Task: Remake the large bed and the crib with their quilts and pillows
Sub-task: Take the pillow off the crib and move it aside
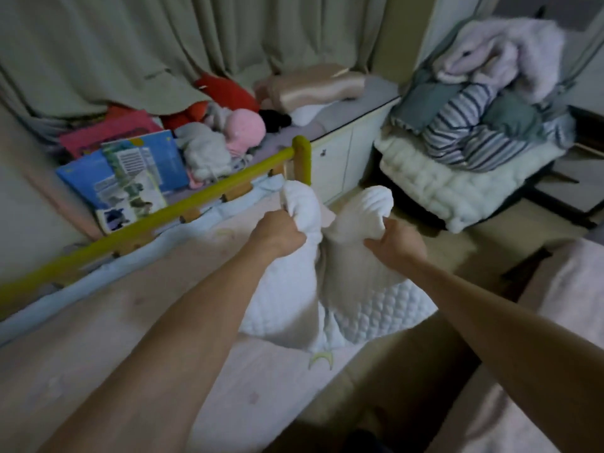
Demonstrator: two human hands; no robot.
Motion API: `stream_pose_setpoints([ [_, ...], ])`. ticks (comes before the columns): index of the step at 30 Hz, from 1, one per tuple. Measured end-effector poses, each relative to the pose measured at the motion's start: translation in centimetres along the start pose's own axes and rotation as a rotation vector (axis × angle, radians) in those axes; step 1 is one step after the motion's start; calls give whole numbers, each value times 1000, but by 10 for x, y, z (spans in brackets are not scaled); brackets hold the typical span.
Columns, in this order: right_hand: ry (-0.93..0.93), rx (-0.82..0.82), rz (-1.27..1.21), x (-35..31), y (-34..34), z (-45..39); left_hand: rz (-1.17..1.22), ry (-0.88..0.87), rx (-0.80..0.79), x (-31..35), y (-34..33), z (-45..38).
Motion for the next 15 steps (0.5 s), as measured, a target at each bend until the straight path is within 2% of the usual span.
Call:
stream_pose_setpoints([
  [3,-57,77,-35,72,66,-26,-42,-131,7,103,-12,-45],
  [8,-98,227,-78,156,162,-63,-143,-233,-26,240,-31,-99],
  [15,-167,359,2,237,243,-128,-251,-342,7,375,-36,-173],
])
Point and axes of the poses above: each hand's wrist, its own z-axis away from the middle knuckle, its own y-axis out of the back of the hand, x = y × z, the point moved 6 cm from there along -z, towards the middle knuckle, and after that the axes turned 10 degrees about -x, right-handed, at the moved point
